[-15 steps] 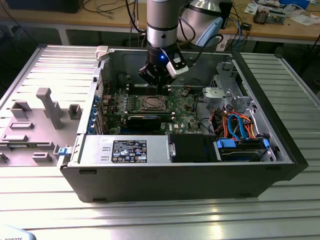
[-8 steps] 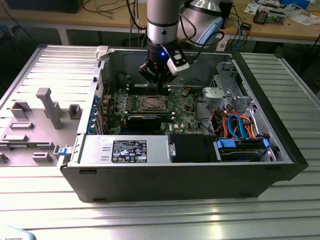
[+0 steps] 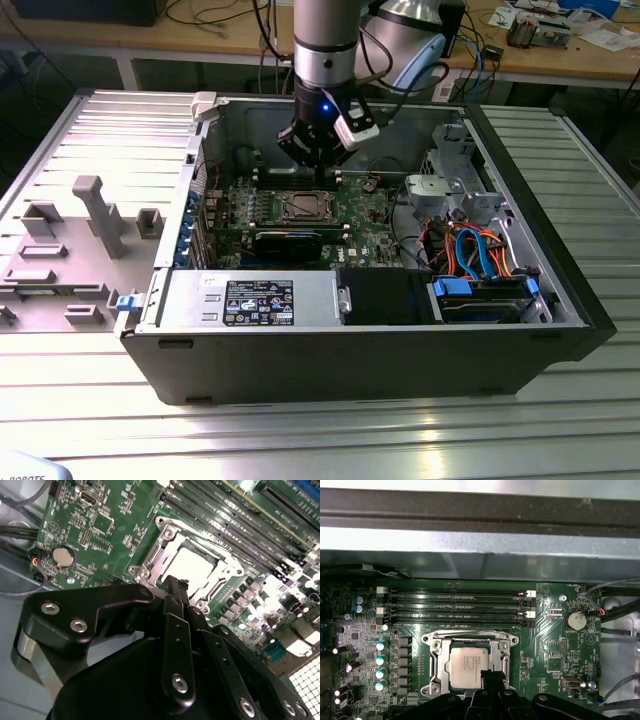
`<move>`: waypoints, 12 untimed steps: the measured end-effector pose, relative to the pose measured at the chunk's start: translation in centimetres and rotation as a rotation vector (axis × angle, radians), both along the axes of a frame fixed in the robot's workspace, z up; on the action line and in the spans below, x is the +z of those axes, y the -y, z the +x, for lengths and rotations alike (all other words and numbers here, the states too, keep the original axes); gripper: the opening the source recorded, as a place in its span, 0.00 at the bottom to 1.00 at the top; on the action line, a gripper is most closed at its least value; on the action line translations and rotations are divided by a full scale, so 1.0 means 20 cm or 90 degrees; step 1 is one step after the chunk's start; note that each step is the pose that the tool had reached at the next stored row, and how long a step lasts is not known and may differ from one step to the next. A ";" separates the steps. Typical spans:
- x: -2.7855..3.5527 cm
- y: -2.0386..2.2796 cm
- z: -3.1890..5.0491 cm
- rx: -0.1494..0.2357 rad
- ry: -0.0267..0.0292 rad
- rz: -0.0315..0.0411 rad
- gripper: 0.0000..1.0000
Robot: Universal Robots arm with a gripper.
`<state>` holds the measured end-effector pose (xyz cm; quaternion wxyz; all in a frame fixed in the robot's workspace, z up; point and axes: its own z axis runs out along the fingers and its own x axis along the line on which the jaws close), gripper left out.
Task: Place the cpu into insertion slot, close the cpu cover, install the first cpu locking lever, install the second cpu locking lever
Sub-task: 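Install the second cpu locking lever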
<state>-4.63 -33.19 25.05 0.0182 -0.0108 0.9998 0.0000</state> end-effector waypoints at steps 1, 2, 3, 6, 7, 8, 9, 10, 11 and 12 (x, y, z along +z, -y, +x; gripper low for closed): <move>0.000 0.006 0.000 0.000 -0.0001 -0.0002 0.11; 0.000 0.013 0.000 0.000 0.0000 -0.0004 0.11; 0.000 0.026 0.000 0.000 0.0000 -0.0005 0.11; 0.000 0.067 0.000 0.000 0.0000 -0.0011 0.11; -0.001 0.084 0.000 0.000 -0.0001 -0.0013 0.11; -0.001 0.093 0.000 0.000 0.0000 -0.0016 0.11; -0.001 0.101 0.000 0.000 0.0000 -0.0018 0.11; -0.001 0.101 0.000 0.000 0.0000 -0.0018 0.11; -0.001 0.101 0.000 0.000 0.0000 -0.0019 0.11; -0.001 0.101 0.000 0.000 0.0000 -0.0019 0.11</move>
